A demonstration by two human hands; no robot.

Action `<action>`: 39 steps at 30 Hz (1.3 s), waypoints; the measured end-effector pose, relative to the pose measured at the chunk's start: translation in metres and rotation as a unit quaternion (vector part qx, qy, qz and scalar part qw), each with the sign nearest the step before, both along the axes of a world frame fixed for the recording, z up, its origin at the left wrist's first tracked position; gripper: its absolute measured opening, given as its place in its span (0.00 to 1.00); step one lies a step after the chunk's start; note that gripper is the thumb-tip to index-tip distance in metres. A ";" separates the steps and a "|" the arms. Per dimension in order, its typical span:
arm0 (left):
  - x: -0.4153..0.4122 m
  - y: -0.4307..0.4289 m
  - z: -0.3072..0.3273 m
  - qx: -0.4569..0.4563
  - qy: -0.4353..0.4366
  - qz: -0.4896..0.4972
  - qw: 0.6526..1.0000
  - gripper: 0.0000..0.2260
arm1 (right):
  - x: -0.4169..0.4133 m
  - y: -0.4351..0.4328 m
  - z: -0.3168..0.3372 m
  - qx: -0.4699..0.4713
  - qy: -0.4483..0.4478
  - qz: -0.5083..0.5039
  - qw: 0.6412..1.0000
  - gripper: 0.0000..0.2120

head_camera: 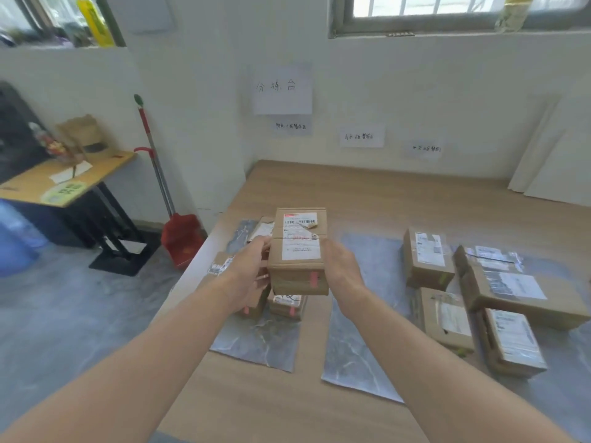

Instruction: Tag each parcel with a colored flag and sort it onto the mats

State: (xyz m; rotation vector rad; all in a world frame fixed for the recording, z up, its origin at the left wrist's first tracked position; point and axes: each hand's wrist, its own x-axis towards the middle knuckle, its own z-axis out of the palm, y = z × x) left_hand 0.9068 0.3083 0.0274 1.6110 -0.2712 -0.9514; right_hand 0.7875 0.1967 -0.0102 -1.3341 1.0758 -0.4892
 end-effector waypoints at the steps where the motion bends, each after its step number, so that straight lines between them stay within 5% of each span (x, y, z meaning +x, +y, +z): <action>1: 0.006 -0.006 -0.003 0.002 0.005 -0.003 1.000 0.15 | 0.005 -0.005 -0.003 0.001 0.003 0.005 1.000 0.17; 23: 0.149 -0.139 -0.082 0.090 0.038 -0.103 0.990 0.13 | 0.128 -0.101 -0.067 0.116 0.077 -0.070 0.988 0.22; 33: 0.172 -0.156 -0.106 0.112 0.054 -0.125 0.984 0.12 | 0.150 -0.121 -0.078 0.129 0.062 -0.065 0.988 0.15; 39: 0.168 -0.153 -0.101 0.102 0.022 -0.108 0.989 0.12 | 0.144 -0.110 -0.065 0.078 0.106 -0.063 0.989 0.27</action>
